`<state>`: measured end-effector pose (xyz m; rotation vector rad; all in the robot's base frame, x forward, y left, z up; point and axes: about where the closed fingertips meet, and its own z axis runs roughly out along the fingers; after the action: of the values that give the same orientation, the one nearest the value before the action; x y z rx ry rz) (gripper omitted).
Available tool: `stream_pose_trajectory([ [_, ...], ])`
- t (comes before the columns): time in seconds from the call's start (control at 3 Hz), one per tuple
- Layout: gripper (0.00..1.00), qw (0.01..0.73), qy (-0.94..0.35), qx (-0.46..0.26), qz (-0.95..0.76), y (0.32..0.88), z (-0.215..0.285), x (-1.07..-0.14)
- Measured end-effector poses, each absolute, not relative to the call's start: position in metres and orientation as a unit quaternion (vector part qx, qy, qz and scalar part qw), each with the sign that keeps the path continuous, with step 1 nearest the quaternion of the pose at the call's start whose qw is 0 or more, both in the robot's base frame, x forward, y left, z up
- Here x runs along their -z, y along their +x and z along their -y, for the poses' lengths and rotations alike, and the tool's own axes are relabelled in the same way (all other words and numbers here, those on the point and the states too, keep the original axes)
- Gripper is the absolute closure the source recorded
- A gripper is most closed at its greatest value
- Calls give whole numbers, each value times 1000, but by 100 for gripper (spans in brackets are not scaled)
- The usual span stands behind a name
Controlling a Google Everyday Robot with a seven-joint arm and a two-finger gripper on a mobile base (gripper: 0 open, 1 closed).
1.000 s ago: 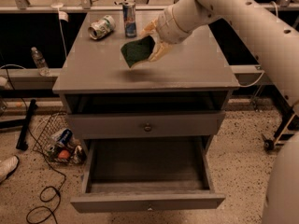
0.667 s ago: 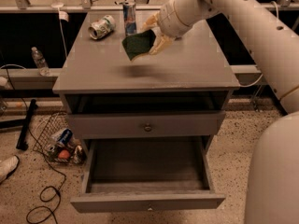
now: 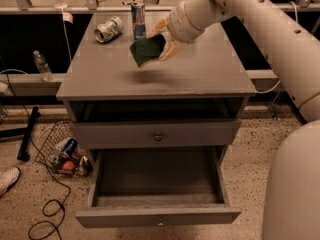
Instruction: Pick sponge from middle drawer and place on counter
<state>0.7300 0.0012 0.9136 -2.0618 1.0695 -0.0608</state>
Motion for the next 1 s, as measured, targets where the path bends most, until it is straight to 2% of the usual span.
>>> stream_pose_trajectory([
  [0.33,28,397,-815,22,-422,730,-4,-911],
  [0.67,0,395,-817,18,-420,730,-8,-907],
  [1.0,0,395,-817,18,-420,730,-8,-907],
])
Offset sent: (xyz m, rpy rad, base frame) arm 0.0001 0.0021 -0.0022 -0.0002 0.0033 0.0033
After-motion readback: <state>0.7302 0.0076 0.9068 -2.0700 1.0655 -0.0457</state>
